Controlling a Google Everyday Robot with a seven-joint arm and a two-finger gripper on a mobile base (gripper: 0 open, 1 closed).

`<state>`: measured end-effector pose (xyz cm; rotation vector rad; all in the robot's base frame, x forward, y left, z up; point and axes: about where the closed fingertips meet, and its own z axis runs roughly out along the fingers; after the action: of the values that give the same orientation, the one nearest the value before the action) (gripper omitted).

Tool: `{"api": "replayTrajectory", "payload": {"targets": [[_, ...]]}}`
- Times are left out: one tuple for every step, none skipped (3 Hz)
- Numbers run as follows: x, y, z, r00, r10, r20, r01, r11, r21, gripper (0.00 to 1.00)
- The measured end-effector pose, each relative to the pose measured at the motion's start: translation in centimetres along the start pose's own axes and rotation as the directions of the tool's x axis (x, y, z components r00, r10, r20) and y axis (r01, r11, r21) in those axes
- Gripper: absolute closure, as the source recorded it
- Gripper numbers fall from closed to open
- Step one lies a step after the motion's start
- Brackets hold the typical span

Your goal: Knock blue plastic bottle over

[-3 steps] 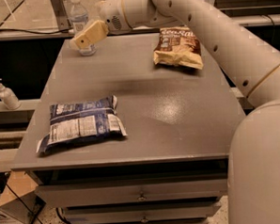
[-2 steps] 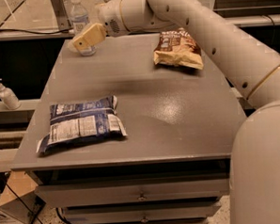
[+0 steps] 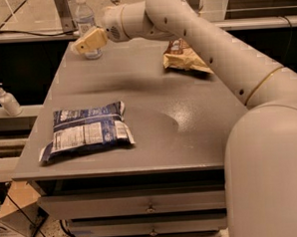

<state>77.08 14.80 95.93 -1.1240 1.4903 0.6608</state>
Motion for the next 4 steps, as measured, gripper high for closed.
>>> {"api": "replayTrajectory", "payload": {"targets": [[1.6,-1.5,1.7,1.000,0.027,-0.005,-0.027,0.9980,0.057,0.00],[2.9,-2.5,3.4,0.999,0.052,-0.013,-0.051,0.9946,0.090,0.00],[3.6,-3.8,5.1,0.997,0.074,-0.008,-0.072,0.9904,0.117,0.00],[4.1,-4.7,6.8,0.996,0.095,0.005,-0.094,0.9861,0.137,0.00]]}}
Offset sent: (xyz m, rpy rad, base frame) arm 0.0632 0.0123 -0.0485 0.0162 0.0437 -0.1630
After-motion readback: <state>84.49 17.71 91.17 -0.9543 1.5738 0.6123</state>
